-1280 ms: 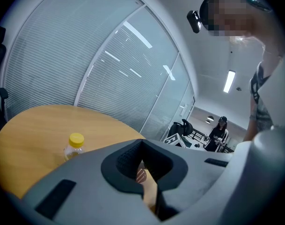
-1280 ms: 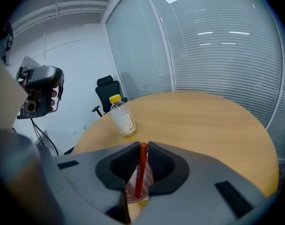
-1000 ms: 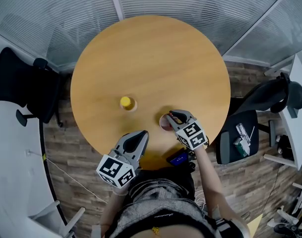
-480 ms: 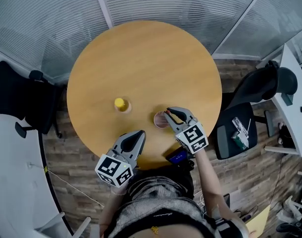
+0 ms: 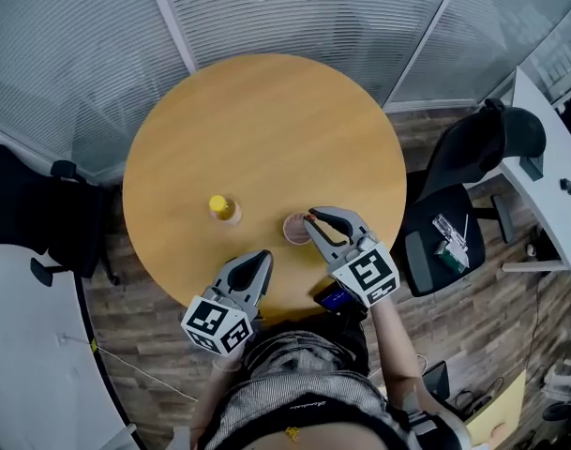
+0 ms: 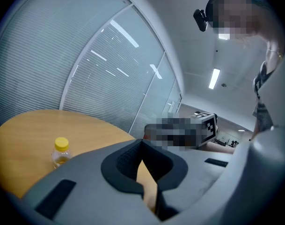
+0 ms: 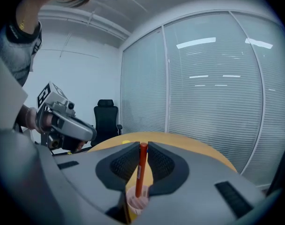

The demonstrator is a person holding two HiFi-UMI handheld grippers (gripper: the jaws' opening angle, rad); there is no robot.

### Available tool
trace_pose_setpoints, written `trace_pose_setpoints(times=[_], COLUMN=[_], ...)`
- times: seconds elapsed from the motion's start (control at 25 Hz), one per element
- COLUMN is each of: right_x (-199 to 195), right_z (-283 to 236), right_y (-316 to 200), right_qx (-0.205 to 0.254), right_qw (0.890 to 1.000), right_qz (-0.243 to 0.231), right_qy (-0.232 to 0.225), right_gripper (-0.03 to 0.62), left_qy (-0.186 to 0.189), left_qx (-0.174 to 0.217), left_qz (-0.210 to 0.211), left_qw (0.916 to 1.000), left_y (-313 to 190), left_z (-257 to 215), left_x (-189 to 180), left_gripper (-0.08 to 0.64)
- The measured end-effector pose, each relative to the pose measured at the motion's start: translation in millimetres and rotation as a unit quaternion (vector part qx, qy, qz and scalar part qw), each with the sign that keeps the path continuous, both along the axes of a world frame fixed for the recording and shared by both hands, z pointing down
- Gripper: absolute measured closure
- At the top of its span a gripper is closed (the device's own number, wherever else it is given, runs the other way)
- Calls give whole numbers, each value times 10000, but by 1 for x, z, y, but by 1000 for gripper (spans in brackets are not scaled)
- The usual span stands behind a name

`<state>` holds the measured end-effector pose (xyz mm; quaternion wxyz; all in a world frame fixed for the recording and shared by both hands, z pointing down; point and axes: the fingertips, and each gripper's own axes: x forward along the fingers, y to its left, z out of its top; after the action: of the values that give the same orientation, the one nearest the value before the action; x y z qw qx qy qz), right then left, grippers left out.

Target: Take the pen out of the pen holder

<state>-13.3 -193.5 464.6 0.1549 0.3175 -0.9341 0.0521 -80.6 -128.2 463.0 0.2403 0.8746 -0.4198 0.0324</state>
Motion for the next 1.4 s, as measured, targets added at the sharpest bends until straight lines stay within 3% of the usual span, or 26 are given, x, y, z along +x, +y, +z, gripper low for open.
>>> trace_pose_setpoints(times=[0.44,1.4], right_x=[-9,-6], right_z=[-63,-49], right_y=[20,27], right_qx=[625,161], right_qw=[9977,9995], right_qz=[-196,-50], right_qy=[-164,-267], right_gripper=[526,528], left_qy=[130,79], left_qx=[144,99], left_qz=[58,160], left_qw=[9998,9998], left_y=[8,13], left_z=[-10,-9], left_x=[4,16], left_gripper=[555,555])
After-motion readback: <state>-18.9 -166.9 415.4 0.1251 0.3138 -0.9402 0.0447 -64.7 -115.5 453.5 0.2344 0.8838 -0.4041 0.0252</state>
